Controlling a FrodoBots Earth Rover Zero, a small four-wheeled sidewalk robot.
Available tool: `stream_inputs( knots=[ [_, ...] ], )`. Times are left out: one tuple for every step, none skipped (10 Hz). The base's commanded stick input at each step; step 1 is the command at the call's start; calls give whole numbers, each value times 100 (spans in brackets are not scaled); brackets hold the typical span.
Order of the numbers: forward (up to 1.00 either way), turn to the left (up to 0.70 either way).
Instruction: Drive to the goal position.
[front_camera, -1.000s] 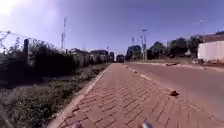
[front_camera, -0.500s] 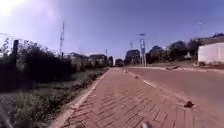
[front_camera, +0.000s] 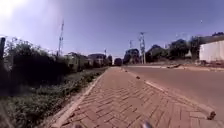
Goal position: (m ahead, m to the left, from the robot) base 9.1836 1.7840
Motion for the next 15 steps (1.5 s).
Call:
stream_inputs(
  knots=[
    [100,0],
    [100,0],
    [100,0],
    [100,0],
    [100,0],
    [100,0],
    [100,0],
    [100,0],
    [100,0],
    [100,0],
    [100,0],
    [100,0],
    [100,0],
    [100,-11],
    [100,-31]
  ],
)
